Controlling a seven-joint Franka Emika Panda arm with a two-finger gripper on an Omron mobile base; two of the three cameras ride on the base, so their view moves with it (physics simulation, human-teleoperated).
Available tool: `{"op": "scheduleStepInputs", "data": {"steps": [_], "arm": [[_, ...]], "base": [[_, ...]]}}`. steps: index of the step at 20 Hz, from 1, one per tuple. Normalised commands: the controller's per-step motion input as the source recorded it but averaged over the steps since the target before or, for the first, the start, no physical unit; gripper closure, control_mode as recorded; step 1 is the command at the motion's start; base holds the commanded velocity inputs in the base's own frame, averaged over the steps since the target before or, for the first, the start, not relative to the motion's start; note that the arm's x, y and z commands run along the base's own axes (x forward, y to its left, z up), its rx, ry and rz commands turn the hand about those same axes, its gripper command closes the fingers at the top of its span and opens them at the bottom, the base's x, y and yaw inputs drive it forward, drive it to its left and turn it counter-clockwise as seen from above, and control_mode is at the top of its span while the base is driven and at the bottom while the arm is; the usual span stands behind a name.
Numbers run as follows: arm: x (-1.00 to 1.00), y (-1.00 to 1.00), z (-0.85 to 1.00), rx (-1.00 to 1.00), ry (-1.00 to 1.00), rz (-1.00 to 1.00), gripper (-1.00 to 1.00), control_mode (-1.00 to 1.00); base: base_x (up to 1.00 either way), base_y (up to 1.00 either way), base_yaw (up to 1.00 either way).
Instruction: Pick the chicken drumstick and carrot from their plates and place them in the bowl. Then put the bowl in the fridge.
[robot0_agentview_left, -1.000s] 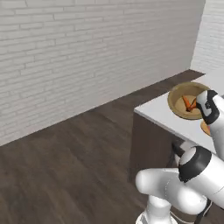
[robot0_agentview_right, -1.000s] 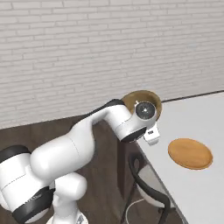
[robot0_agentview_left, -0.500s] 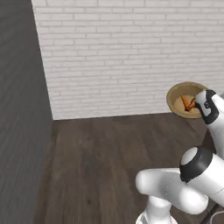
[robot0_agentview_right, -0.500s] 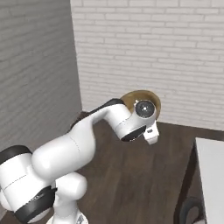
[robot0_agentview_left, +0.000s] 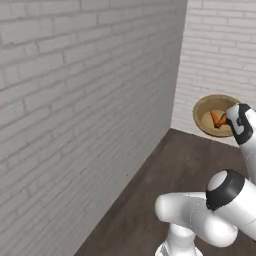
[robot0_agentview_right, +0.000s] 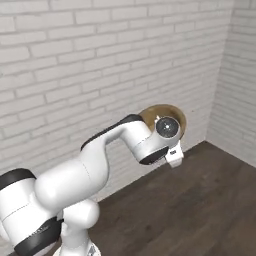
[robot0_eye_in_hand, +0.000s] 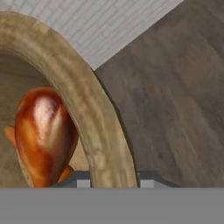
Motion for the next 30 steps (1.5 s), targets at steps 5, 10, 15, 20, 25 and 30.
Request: {"op": "scheduleStepInputs", "data": {"steps": [5,10,15,20,25,30], "arm": [[0.0,0.0,0.0,0.0,0.0,0.0,1.0,1.0],[0.0,0.0,0.0,0.0,0.0,0.0,1.0,1.0],[0.0,0.0,0.0,0.0,0.0,0.0,1.0,1.0],[0.0,0.0,0.0,0.0,0.0,0.0,1.0,1.0],[0.0,0.0,0.0,0.0,0.0,0.0,1.0,1.0],[0.0,0.0,0.0,0.0,0.0,0.0,1.0,1.0]], "base": [[0.0,0.14,1.0],[0.0,0.14,1.0],[0.0,0.13,1.0],[0.0,0.13,1.0],[0.0,0.13,1.0],[0.0,0.13,1.0]]}}
